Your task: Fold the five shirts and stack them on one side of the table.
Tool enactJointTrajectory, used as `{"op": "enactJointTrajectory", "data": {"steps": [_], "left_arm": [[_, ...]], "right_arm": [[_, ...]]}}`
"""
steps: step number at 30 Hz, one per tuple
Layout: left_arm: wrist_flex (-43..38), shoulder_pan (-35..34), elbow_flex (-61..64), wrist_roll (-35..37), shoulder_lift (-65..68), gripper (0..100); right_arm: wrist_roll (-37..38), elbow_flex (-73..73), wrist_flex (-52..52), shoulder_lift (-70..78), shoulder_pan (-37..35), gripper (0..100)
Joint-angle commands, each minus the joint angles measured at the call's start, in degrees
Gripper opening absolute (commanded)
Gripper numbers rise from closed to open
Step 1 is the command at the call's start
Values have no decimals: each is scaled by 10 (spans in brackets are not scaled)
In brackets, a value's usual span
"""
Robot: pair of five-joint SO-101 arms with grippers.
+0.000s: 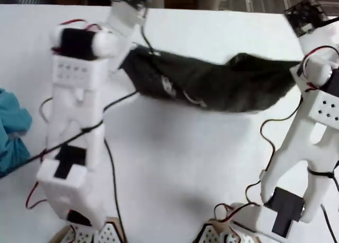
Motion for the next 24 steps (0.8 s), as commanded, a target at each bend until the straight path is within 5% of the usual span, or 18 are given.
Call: {"op": "enactJointTrajectory", "data": {"steps": [1,15,24], "left_arm": [[7,-31,-22,-3,-72,20],[5,-37,-22,-4,-279,20],[10,-104,-15,17,-297,20]], "right_arm": [[-29,-3,-36,-67,-8,19],[-80,-54,-65,-277,-79,19],[-120,-152,-32,-190,-108,19]]}}
